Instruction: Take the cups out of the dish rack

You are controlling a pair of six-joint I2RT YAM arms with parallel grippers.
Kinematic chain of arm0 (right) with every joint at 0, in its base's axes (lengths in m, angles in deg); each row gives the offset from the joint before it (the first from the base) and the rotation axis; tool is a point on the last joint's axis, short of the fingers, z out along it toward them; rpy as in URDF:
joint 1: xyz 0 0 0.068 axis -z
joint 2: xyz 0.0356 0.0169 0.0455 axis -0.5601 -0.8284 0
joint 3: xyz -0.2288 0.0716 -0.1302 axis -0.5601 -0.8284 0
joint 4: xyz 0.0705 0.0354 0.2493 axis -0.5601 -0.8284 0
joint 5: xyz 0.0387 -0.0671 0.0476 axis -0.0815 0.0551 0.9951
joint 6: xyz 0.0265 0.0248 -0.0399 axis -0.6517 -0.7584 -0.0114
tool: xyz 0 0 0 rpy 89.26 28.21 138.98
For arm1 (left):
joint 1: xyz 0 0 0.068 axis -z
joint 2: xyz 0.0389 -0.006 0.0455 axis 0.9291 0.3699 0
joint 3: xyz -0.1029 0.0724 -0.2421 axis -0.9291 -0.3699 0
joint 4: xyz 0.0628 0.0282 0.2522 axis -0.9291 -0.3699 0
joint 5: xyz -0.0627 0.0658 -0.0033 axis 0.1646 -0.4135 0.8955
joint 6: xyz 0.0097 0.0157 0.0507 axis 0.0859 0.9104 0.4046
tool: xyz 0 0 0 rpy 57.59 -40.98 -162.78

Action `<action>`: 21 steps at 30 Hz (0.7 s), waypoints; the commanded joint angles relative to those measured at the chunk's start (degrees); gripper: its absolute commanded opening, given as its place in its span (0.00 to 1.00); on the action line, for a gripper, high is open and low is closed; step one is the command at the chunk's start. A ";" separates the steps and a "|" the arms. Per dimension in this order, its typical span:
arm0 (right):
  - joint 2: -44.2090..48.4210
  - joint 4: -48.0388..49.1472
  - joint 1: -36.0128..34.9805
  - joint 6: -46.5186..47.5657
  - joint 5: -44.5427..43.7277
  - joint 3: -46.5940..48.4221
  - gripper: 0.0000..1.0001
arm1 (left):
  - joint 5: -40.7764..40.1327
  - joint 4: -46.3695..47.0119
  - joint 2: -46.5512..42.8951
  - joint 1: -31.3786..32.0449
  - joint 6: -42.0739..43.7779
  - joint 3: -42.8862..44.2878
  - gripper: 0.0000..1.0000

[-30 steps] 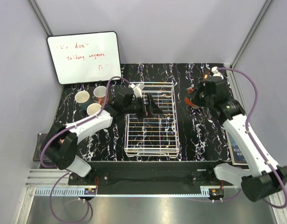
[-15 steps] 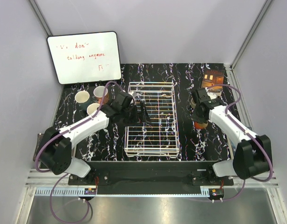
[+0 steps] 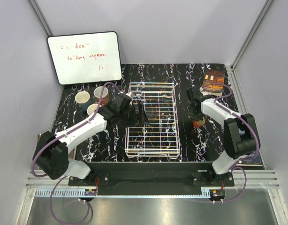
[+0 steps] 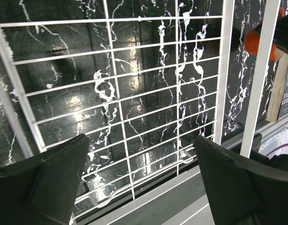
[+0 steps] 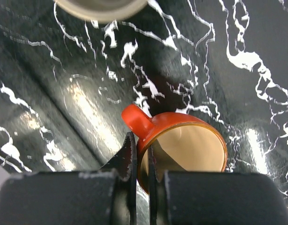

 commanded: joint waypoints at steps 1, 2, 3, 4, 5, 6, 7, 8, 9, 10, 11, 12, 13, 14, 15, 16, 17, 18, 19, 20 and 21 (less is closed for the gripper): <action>-3.33 3.88 0.50 0.11 -4.70 5.46 0.00 | -2.87 -0.69 -3.61 -0.01 0.07 -1.21 0.99; -4.91 3.88 0.58 0.11 -4.70 6.51 0.00 | -3.05 -0.78 -3.87 -0.02 0.07 -1.30 0.99; -5.53 3.97 0.59 0.03 -4.62 6.96 0.00 | -3.05 -1.04 -4.13 0.07 0.24 -1.47 0.99; -6.49 3.97 0.59 -0.06 -4.44 7.31 0.00 | -3.23 -1.39 -4.22 0.07 0.33 -1.56 0.99; -7.03 4.23 0.59 -0.24 -4.35 7.66 0.00 | -3.32 -1.66 -4.22 -0.01 0.42 -1.56 0.99; -7.47 4.58 0.67 -0.15 -4.27 7.75 0.00 | -3.40 -2.01 -4.14 0.07 0.59 -1.56 0.99; -8.60 4.67 0.59 -0.24 -4.27 7.84 0.00 | -3.23 -2.10 -4.22 -0.01 0.59 -1.65 0.99; -9.05 4.50 0.59 -0.15 -4.27 8.36 0.00 | -3.23 -2.10 -4.22 0.07 0.59 -1.74 0.99; -9.57 4.58 0.59 -0.06 -4.18 8.46 0.00 | -3.23 -2.18 -4.22 0.07 0.68 -1.83 0.99; -10.19 4.58 0.59 -0.15 -4.26 8.46 0.00 | -3.23 -2.19 -4.31 -0.01 0.68 -1.83 0.99; -10.46 4.58 0.59 -0.32 -4.44 8.20 0.00 | -3.23 -2.27 -4.31 -0.02 0.77 -1.91 0.99; -10.63 4.67 0.59 -0.33 -4.61 8.11 0.00 | -3.23 -2.27 -4.31 0.07 0.86 -1.91 0.99; -11.07 4.58 0.59 -0.33 -4.79 7.93 0.00 | -3.23 -2.36 -4.40 0.07 0.95 -2.00 0.99; -11.16 4.58 0.59 -0.33 -4.79 7.76 0.00 | -3.23 -2.27 -4.40 -0.01 1.03 -2.00 0.99; -11.16 4.50 0.59 -0.24 -4.71 7.67 0.00 | -3.05 -2.27 -4.40 0.07 1.12 -2.00 0.99; -10.47 4.41 0.59 -0.67 -4.70 7.49 0.00 | -2.97 -2.27 -4.40 -0.01 1.21 -2.00 0.99; -9.85 4.49 0.59 -0.68 -4.44 6.88 0.00 | -2.96 -2.27 -4.49 -0.02 1.38 -2.09 0.99; -9.06 4.84 0.59 -0.77 -4.18 6.61 0.05 | -2.88 -2.27 -4.49 0.07 1.47 -2.00 0.99; -7.49 4.85 0.50 -0.77 -3.66 6.35 0.08 | -2.96 -2.27 -4.57 0.07 1.47 -2.00 0.99; -6.77 4.93 0.50 -0.77 -3.56 6.00 0.11 | -2.96 -2.27 -4.49 -0.01 1.65 -1.92 0.99; -6.07 4.93 0.50 -0.59 -3.30 5.91 0.14 | -3.05 -2.19 -4.66 -0.02 1.65 -2.00 0.99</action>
